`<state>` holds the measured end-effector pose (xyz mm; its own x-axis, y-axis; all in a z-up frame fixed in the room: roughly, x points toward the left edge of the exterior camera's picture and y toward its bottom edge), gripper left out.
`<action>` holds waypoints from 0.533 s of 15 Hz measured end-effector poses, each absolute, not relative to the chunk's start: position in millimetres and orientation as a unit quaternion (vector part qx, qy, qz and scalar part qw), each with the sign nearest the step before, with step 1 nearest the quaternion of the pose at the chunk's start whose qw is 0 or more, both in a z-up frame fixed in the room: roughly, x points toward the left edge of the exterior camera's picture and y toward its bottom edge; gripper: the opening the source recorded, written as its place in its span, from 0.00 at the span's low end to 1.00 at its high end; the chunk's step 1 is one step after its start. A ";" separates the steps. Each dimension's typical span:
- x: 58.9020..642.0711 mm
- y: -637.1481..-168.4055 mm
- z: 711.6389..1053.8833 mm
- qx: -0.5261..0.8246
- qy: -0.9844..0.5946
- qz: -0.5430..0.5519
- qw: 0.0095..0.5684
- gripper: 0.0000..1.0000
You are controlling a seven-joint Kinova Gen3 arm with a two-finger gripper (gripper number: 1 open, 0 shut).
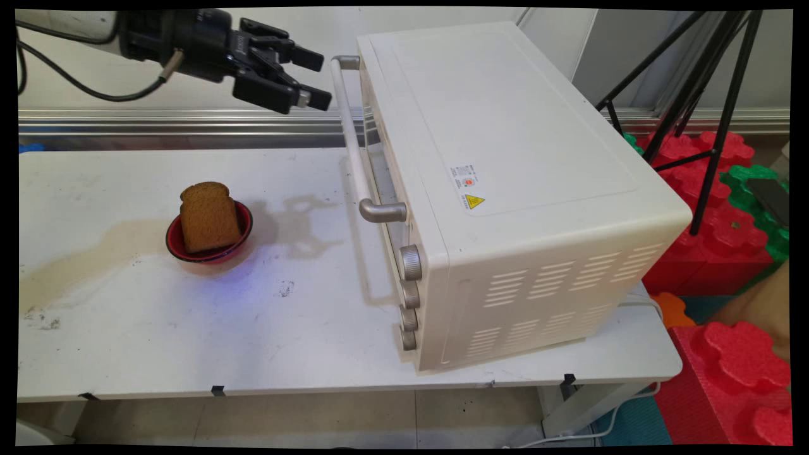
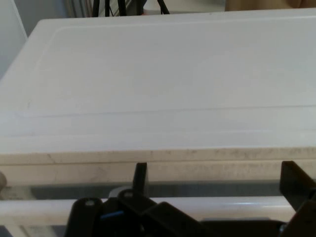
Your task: Open the oven
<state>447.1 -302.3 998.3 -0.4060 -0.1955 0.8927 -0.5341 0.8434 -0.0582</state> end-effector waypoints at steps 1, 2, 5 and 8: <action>445.2 -304.1 997.1 0.221 -0.821 0.170 0.497 1.00; 442.6 -306.2 995.4 0.220 -0.822 0.170 0.497 1.00; 437.6 -310.2 991.7 0.218 -0.823 0.170 0.496 1.00; 432.9 -313.6 988.1 0.216 -0.825 0.169 0.495 1.00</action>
